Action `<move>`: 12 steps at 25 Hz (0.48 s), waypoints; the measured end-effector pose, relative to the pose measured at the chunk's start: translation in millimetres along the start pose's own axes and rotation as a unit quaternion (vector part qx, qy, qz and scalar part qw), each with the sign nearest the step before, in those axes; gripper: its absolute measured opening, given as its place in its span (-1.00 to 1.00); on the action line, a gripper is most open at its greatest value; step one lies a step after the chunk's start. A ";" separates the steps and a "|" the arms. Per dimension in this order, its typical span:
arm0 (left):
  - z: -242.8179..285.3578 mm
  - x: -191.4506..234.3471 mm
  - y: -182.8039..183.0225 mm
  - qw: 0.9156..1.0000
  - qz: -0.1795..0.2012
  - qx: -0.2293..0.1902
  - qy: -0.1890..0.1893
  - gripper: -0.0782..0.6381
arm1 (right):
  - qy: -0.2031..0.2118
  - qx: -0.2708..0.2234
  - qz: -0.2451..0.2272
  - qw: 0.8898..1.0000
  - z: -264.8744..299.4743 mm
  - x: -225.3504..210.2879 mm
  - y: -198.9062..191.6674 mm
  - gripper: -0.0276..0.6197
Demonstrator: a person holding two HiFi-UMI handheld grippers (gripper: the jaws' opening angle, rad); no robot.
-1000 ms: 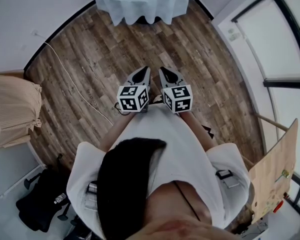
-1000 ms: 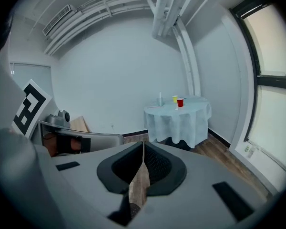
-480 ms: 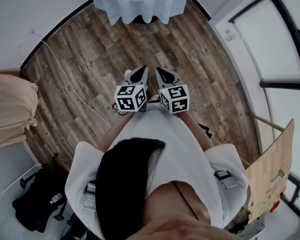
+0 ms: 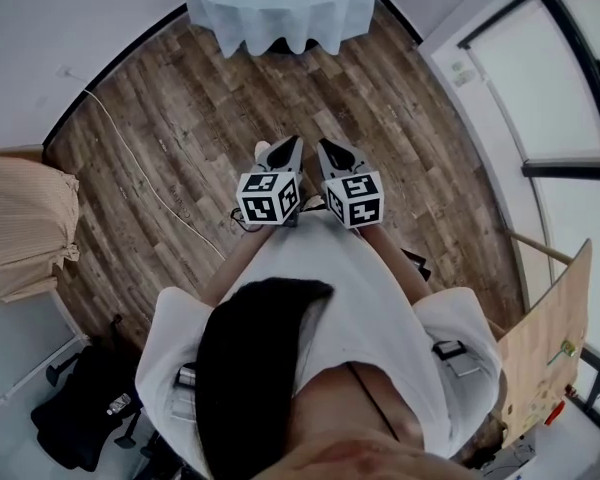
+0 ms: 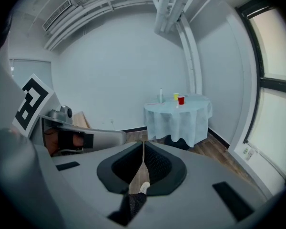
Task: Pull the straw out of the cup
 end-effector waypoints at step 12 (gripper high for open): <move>29.0 28.8 27.6 1.000 -0.001 0.013 0.003 -0.76 | -0.025 -0.002 0.022 0.999 38.1 -23.4 23.9 -0.81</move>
Point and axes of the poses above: the fingertips, and each gripper's own axes: z forward along the fingers, x to its left, y out of its top, the point moved 5 cm from there along -z, backward along the fingers
